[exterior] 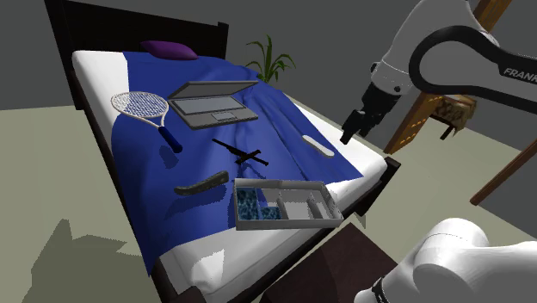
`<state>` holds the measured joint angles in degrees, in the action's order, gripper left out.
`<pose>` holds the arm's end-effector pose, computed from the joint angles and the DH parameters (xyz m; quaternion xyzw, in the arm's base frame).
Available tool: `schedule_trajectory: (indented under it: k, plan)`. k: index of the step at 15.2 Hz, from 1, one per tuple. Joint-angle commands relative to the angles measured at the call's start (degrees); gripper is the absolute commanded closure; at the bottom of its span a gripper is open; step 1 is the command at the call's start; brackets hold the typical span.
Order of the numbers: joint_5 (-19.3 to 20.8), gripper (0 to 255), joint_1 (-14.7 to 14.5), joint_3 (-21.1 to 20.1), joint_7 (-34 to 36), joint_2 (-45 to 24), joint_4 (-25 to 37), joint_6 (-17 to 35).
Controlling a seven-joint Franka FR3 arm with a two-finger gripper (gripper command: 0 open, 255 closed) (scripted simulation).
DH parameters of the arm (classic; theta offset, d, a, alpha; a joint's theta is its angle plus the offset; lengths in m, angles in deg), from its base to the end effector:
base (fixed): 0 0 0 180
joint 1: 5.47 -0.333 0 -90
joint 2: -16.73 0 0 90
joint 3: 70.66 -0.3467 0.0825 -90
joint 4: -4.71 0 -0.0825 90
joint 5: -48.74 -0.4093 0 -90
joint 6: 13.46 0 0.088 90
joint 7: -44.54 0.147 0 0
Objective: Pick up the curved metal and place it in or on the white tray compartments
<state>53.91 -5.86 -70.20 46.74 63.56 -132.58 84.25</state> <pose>0.3194 -0.0131 0.5753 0.9970 -0.0155 0.0640 0.0408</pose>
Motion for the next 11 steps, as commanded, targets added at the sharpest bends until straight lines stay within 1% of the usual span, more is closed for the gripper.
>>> schedule_trajectory:
  k: [1,6,11]
  plan:
    - [0.0,0,0.0,0.0,0.0,0.0,0.0,0.0]
    - [-4.3,0,1.0,-8.3,15.3,-3.8,-1.3,2.6]
    - [-7.7,0,2.5,-16.3,30.5,-11.0,0.4,5.7]
